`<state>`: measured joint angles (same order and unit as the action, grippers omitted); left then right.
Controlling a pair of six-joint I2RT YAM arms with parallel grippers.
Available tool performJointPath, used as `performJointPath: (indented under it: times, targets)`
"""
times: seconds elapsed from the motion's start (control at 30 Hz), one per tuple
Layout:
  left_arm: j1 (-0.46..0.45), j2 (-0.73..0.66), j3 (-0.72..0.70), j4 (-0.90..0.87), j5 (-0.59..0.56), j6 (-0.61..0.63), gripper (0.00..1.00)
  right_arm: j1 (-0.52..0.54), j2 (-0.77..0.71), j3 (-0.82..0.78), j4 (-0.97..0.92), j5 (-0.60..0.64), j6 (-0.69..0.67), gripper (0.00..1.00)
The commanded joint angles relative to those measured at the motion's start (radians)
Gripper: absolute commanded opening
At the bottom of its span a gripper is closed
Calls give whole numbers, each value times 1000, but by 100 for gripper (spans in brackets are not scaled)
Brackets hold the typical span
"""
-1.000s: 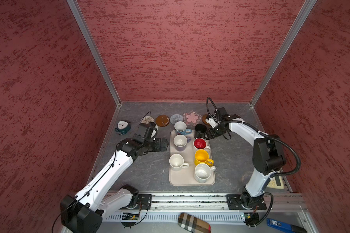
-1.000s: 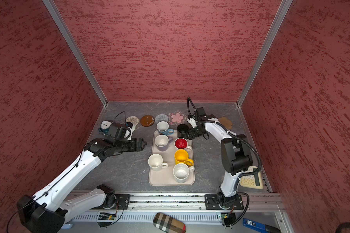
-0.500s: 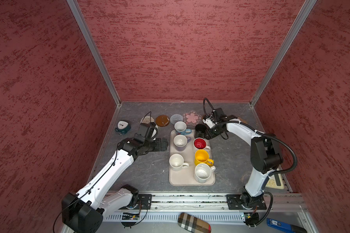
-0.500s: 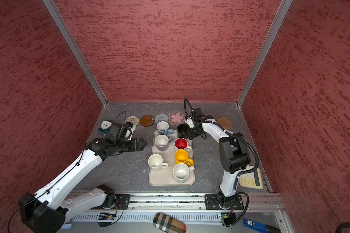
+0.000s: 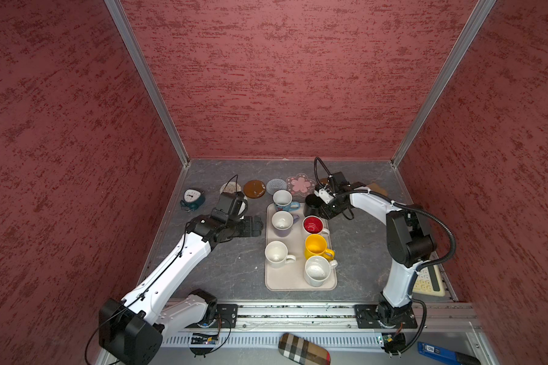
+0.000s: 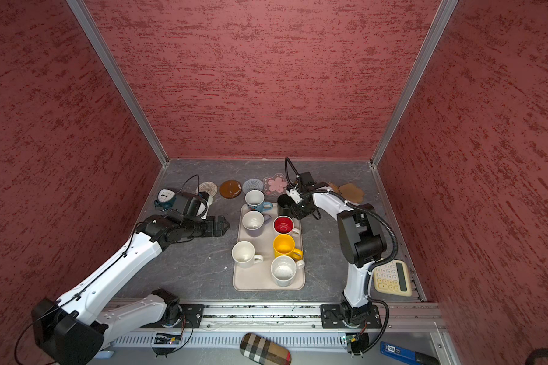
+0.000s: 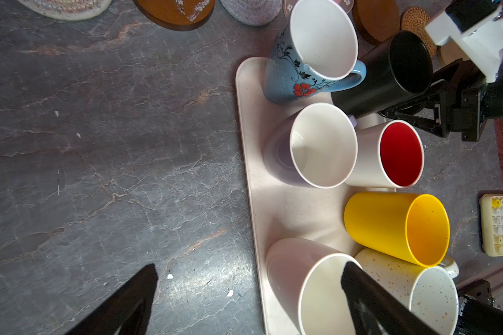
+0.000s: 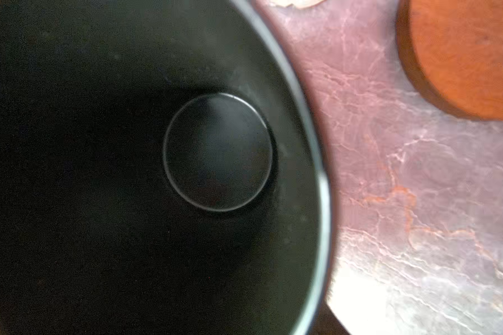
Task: Place cups on coasters
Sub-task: Pick up the cup from the tray.
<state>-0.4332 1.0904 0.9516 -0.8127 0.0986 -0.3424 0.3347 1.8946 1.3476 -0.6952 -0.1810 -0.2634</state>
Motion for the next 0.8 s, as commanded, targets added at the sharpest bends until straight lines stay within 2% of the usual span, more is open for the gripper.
performJointPath:
  times: [0.0, 0.4, 0.57, 0.77]
  targets:
    - [1, 9, 7, -5, -16, 19, 100, 8, 1, 0, 74, 20, -31, 40]
    - [1, 6, 9, -9, -40, 17, 100, 16, -25, -46, 127, 29, -3, 24]
    - [1, 10, 11, -14, -43, 14, 100, 21, -45, -52, 134, 32, -1, 22]
    - [1, 11, 15, -15, -52, 11, 99, 33, -82, -62, 155, 38, 13, 14]
